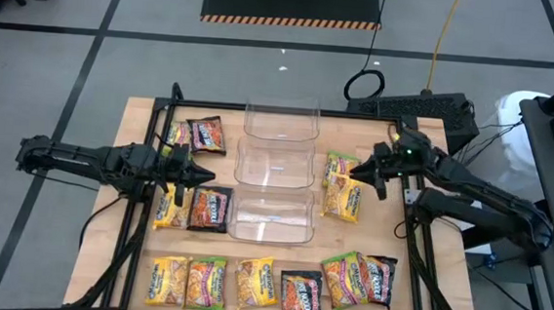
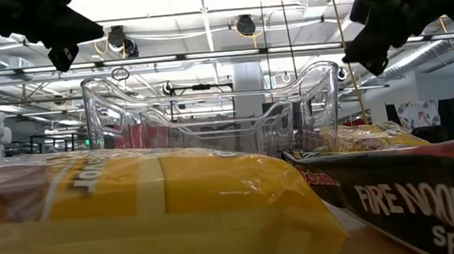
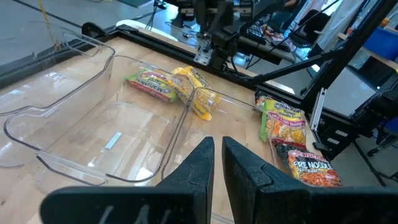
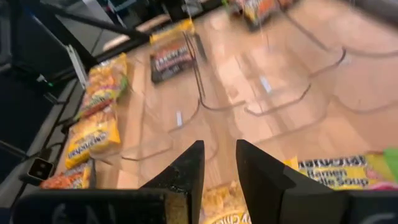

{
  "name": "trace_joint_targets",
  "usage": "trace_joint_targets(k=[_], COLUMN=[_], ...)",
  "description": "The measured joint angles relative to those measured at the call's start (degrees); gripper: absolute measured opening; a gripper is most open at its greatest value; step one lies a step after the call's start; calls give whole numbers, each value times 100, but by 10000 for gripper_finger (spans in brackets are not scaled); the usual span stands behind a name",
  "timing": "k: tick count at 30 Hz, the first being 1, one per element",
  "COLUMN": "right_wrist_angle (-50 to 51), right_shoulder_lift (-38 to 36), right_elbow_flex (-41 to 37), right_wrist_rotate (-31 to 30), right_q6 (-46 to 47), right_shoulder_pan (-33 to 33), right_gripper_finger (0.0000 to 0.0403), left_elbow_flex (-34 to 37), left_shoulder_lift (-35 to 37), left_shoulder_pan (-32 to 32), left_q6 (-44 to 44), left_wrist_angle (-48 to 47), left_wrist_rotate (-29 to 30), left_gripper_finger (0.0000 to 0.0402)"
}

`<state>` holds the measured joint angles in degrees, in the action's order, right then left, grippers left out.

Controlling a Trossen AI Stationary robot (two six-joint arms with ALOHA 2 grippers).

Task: Sort Maruchan noodles
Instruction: Put the yellow noodle pack into the bottom transparent bin

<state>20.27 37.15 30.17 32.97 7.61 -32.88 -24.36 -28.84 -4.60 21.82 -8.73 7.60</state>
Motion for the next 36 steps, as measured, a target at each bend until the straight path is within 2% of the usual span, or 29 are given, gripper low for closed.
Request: trace_joint_targets(k=[5, 16, 36], right_wrist_angle=[54, 656, 536], right_shoulder_lift=[449, 1088, 2202], right_elbow_flex=[4, 7, 7], right_wrist_rotate=[-46, -1192, -1377], right_q6=[-185, -929, -2395], right_shoulder_pan=[0, -2, -2], right_gripper_finger=[86, 86, 86], left_elbow_flex=[-1, -1, 0], left_shoulder_lift=[-1, 0, 0], left_shoulder_pan=[1, 0, 2], left_q6=[15, -9, -13], left_wrist_angle=[0, 0, 0], left_wrist_rotate=[1, 4, 4], left_gripper_finger=[37, 37, 37])
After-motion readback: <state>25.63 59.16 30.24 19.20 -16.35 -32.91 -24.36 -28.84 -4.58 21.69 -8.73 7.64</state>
